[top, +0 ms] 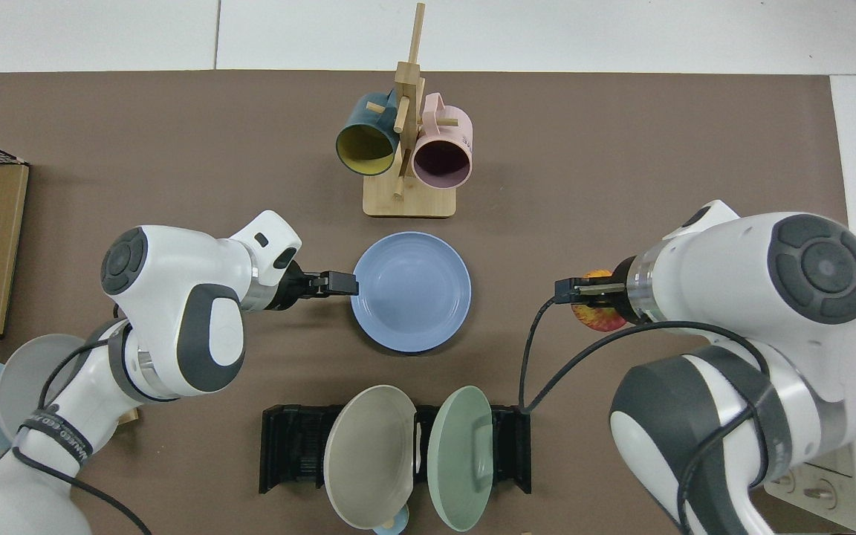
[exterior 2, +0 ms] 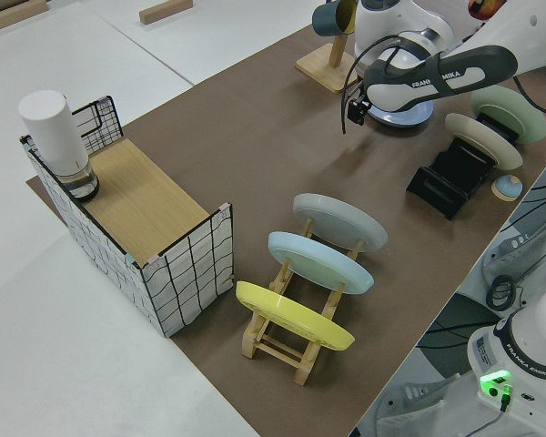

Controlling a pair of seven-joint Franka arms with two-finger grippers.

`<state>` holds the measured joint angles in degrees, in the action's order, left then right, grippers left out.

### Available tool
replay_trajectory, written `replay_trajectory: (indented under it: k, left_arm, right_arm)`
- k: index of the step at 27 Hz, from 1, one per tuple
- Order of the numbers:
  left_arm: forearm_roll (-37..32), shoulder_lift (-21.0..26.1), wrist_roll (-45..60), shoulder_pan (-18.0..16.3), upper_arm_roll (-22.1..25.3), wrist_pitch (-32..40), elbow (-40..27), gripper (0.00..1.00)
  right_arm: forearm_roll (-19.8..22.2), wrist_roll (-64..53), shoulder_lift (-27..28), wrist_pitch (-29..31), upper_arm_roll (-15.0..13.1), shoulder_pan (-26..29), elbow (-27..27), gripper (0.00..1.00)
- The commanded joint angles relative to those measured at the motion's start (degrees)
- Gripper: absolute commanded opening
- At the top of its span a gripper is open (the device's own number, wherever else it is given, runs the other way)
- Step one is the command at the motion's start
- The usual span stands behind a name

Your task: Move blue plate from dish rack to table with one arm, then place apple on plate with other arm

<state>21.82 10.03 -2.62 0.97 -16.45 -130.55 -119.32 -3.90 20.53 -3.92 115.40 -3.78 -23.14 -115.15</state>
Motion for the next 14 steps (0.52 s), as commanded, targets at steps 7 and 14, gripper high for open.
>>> replay_trajectory:
  k: [7, 14]
  left_arm:
    - [-21.29, -3.60, 5.17, -0.71, 4.66, 27.18, 14.56, 1.00]
    - [-21.38, -7.83, 4.73, -0.80, 9.06, 31.15, 14.65, 1.00]
  right_arm:
    - [-1.20, 14.97, 0.49, 5.71, -0.35, -7.97, -0.77, 0.00]
    - [-1.02, 20.69, 3.92, 9.49, -0.35, -11.75, -1.04, 0.00]
